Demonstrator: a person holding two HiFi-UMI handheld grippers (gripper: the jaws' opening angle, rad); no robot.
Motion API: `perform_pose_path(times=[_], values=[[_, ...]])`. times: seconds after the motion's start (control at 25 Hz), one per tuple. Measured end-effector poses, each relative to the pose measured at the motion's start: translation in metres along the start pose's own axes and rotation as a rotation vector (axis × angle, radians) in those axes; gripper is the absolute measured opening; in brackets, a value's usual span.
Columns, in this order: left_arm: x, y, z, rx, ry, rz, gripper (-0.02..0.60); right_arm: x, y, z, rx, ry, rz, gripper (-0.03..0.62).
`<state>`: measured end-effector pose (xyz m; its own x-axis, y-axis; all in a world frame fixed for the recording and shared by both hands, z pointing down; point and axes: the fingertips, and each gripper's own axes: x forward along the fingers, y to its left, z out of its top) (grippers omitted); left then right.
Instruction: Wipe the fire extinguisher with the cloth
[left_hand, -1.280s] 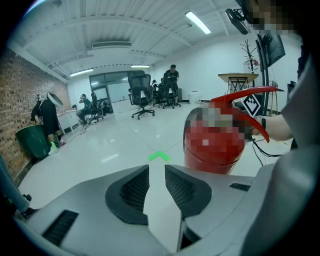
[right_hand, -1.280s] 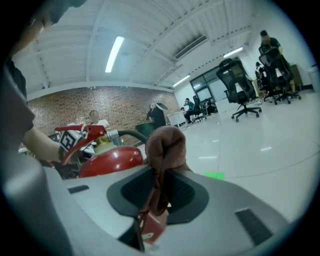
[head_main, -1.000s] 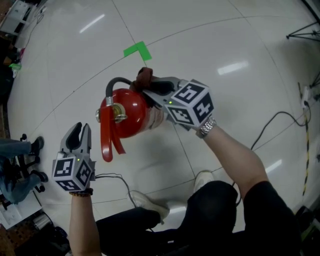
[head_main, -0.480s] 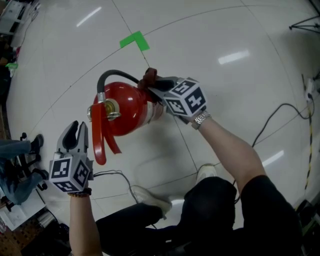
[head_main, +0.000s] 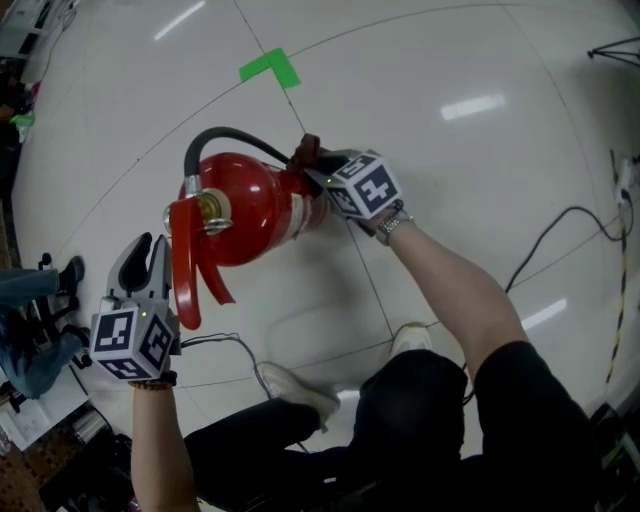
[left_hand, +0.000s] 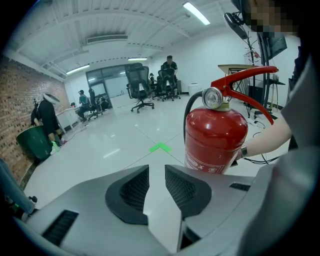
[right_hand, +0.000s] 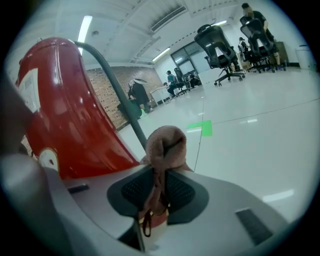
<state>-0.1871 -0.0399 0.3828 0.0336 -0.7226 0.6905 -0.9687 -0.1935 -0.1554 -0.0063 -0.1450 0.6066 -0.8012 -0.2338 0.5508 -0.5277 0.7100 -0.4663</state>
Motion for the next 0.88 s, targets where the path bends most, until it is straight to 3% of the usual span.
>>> perform_pose_path(times=[0.28,0.88], values=[[0.018,-0.009,0.003,0.005,-0.006,-0.03,0.038,0.012,-0.01,-0.011,-0.008,0.034,-0.021,0.086],[0.023,-0.021,0.011,0.053,0.014,0.019,0.003,0.014,-0.034,-0.035,-0.015,0.093,-0.086,0.084]])
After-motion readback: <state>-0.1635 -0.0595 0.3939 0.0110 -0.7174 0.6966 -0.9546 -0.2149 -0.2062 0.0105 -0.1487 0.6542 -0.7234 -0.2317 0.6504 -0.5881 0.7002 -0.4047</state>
